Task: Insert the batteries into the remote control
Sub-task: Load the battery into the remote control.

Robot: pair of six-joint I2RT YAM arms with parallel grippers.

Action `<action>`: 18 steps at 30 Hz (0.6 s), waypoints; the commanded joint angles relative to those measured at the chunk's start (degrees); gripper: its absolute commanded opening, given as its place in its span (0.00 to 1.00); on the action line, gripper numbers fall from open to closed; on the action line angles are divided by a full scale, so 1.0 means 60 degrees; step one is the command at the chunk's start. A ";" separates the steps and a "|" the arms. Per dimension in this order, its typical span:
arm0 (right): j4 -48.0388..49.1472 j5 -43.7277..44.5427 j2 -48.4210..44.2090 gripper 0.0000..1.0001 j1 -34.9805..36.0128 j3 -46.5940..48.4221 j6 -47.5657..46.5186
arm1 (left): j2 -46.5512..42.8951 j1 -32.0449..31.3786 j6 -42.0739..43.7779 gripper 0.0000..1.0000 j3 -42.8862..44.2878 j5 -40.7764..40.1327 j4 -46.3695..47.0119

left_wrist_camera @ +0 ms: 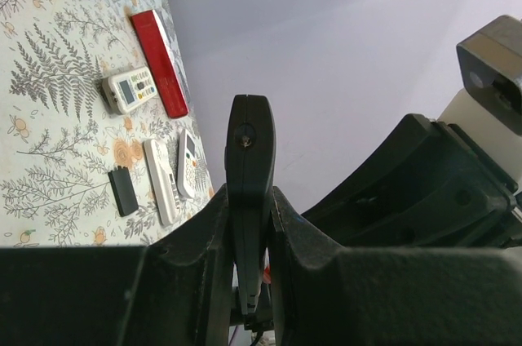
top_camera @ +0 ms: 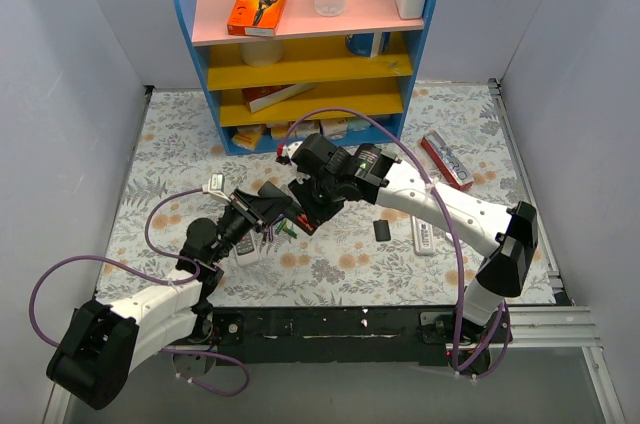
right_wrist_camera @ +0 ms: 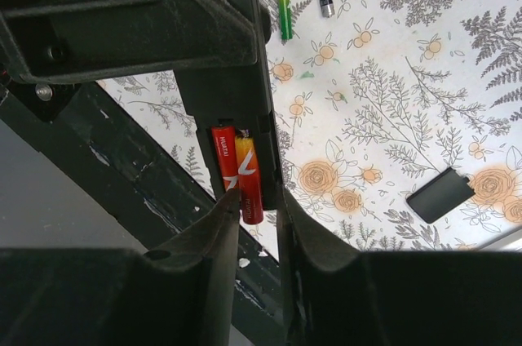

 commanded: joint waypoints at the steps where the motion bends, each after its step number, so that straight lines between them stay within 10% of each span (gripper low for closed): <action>1: 0.0074 0.0162 -0.0093 0.35 0.0027 0.0621 -0.0058 | -0.0072 -0.0055 -0.0531 0.00 -0.0073 -0.0102 0.0399; 10: 0.0452 -0.0278 -0.0720 0.41 0.0056 0.0900 -0.1242 | -0.0160 -0.0070 -0.0707 0.00 0.0028 -0.0146 -0.0068; 18: 0.2445 -0.1714 -0.3387 0.41 0.0071 -0.2434 -0.6436 | -0.0028 -0.0040 -0.0590 0.00 0.0805 0.0775 -0.1123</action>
